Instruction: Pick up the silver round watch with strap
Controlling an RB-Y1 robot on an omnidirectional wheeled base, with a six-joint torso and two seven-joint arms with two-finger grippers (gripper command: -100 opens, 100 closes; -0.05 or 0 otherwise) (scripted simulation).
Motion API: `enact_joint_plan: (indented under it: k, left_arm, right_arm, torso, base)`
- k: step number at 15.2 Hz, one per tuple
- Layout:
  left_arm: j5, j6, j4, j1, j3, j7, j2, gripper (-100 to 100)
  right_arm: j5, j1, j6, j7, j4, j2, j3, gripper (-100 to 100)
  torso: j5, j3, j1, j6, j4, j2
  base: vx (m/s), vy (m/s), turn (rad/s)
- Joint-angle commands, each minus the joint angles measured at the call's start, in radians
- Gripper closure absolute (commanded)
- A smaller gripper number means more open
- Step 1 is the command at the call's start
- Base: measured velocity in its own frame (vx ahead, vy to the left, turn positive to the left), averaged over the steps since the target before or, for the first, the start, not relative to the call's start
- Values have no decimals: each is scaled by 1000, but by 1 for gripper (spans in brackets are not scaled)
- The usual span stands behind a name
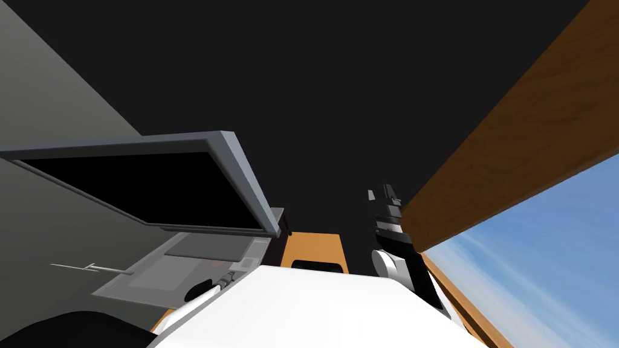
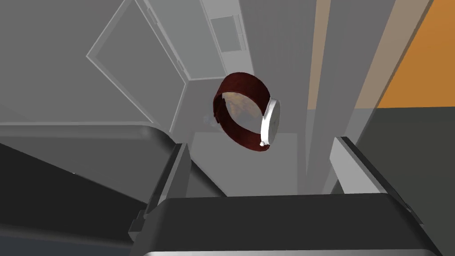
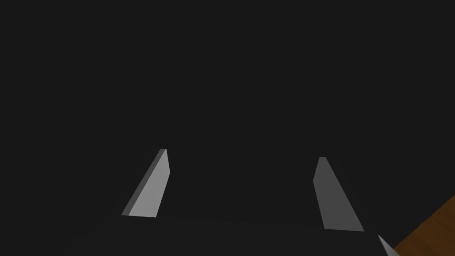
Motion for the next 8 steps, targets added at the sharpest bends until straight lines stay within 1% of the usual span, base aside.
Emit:
enact_joint_plan:
  k: [1,2,3,8]
  left_arm:
    - [0,0,0,0,0,0,0,-100]
    - [-1,20,-42,16,3,-15,-7,100]
    - [-1,20,-42,16,3,-15,-7,100]
    - [-1,74,-143,54,10,-54,-20,100]
  right_arm:
    - [0,0,0,0,0,0,0,0]
    - [0,0,0,0,0,0,0,0]
    - [0,0,0,0,0,0,0,0]
    - [0,0,0,0,0,0,0,0]
  torso:
    - [0,0,0,0,0,0]
    - [0,-1,0,0,0,-1]
    - [0,-2,-1,-1,-1,-3]
    - [0,-5,-4,-2,-3,-8]
  base:
    - [-23,6,-29]
    - [26,-5,159]
    - [58,-17,194]
    - [71,-30,135]
